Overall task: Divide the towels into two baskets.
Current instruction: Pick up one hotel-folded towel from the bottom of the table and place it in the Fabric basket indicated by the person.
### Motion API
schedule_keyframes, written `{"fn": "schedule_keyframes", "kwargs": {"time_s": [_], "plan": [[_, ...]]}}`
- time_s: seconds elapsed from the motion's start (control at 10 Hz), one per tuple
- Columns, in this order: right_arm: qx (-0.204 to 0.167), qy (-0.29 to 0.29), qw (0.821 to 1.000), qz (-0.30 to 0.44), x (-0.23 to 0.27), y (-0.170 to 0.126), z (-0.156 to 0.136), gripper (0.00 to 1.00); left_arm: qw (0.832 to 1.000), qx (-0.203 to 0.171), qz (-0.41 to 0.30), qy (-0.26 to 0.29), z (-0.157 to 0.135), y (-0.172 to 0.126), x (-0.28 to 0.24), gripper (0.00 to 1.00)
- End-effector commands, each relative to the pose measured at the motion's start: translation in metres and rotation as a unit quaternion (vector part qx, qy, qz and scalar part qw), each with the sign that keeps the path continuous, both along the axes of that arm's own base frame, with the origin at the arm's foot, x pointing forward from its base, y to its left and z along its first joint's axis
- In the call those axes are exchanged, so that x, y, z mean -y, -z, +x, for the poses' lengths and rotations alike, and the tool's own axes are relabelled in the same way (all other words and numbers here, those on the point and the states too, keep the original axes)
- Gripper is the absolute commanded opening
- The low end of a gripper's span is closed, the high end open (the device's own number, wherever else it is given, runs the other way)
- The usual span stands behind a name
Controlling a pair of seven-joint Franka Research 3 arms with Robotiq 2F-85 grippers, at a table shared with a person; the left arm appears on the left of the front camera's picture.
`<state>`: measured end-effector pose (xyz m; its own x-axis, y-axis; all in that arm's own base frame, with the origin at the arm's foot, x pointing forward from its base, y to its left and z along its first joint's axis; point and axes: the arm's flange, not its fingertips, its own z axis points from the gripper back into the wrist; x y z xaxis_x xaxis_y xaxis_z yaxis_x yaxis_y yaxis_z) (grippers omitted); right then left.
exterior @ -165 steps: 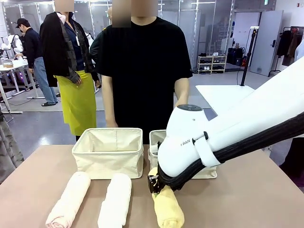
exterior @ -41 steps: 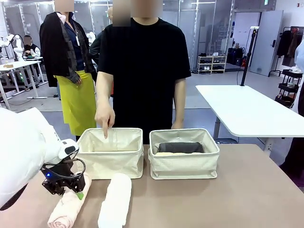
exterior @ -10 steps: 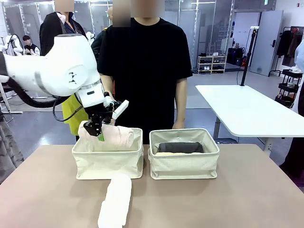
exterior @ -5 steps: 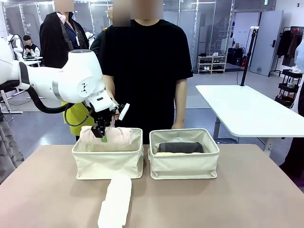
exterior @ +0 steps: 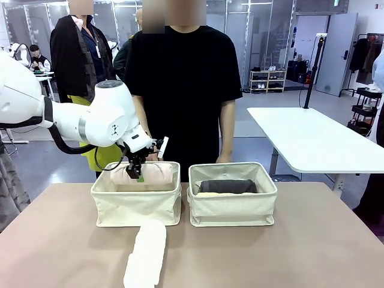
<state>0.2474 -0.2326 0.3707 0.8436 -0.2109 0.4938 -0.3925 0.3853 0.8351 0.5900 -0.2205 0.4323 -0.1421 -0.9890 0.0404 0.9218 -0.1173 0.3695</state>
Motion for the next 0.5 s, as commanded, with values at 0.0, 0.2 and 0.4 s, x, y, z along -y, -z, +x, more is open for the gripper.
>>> {"fn": "schedule_keyframes", "kwargs": {"time_s": [0.0,0.2,0.4], "plan": [[0.007,0.0,1.0,0.002,-0.0012,-0.0019,-0.0031,1.0,0.999,0.032,0.023,-0.014,0.0064,0.0012,0.0036,0.9],[0.007,0.0,1.0,0.002,-0.0012,-0.0019,-0.0031,1.0,0.999,0.039,0.024,-0.016,0.0074,0.0028,0.0049,1.0],[0.007,0.0,1.0,0.002,-0.0012,-0.0019,-0.0031,1.0,0.999,0.036,0.011,-0.024,0.006,0.0008,0.0029,1.0]]}}
